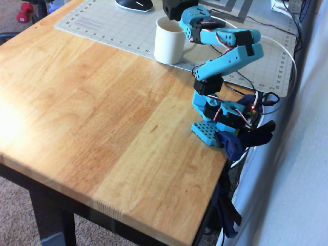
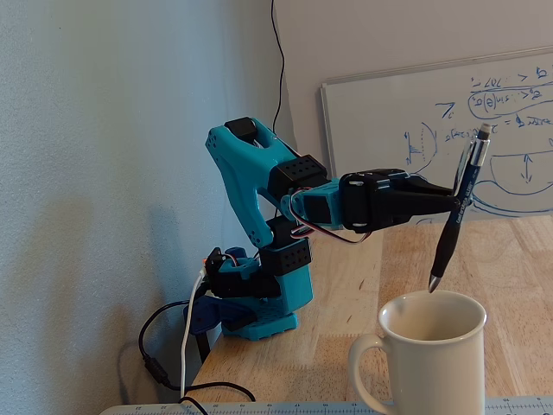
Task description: Grasp a pen and put it in a mug.
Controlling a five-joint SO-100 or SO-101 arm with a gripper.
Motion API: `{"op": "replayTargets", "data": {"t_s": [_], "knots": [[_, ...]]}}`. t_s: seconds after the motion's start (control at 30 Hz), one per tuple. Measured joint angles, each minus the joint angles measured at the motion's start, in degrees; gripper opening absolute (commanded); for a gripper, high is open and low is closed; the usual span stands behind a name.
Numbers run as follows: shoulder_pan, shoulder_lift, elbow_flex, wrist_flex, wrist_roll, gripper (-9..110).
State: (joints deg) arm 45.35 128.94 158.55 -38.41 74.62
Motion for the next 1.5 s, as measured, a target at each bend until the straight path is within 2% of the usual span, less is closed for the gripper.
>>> {"op": "replayTargets", "data": {"t_s": [0.4, 0.67, 1.03, 1.5], "knots": [[0.0, 0.09, 6.86, 0.0, 0.0, 1], [0.0, 0.09, 9.05, 0.0, 0.0, 11], [-0.18, 0.18, 9.05, 0.0, 0.0, 11], [-16.44, 7.56, 9.05, 0.35, -0.97, 10]]}}
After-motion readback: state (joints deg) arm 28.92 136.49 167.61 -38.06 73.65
